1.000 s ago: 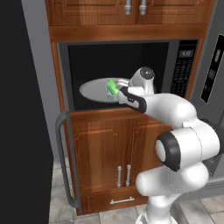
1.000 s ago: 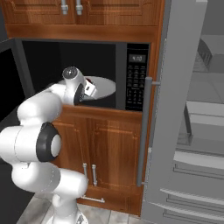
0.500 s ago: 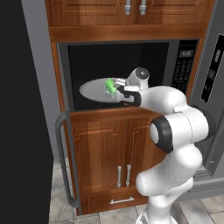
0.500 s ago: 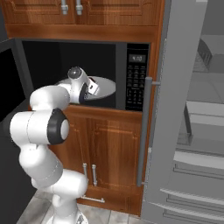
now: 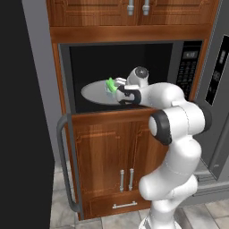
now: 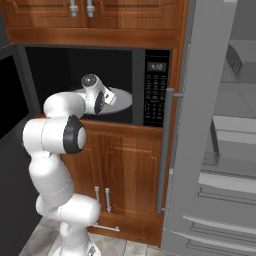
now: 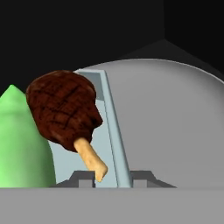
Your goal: Place the tupperware containing the steak and corn meal in the microwave. Close the microwave door and press the start button to reheat the meal.
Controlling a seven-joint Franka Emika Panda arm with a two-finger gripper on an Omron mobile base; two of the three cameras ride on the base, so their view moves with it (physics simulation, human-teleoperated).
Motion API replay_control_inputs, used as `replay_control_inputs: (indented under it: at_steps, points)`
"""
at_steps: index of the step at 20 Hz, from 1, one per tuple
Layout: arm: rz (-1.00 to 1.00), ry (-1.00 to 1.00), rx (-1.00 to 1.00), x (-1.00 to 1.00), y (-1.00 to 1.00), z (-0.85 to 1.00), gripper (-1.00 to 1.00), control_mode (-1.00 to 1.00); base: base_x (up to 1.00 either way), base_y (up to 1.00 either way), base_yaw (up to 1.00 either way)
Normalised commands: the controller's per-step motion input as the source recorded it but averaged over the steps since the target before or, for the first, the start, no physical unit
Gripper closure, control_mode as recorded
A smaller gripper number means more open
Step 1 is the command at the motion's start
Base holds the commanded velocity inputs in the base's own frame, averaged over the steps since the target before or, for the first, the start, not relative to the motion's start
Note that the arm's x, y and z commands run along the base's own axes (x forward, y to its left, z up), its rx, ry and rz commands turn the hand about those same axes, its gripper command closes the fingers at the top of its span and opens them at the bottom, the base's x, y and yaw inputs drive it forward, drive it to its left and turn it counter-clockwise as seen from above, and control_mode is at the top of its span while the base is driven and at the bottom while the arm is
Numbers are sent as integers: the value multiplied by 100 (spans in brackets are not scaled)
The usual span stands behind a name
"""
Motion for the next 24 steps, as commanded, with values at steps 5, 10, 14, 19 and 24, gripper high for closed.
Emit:
replay_control_inputs:
  at_steps: [5,10,14,19,24]
  points:
    - [0,0,-1,29,0,-7,100,-100,0,0,0]
    - [0,0,0,-12,0,0,-100,-100,0,0,0]
    - [0,-9,0,-49,0,19,-100,-100,0,0,0]
    - [0,-22,0,-77,0,59,-100,-100,0,0,0]
    - [0,-27,-1,-98,0,91,-100,-100,0,0,0]
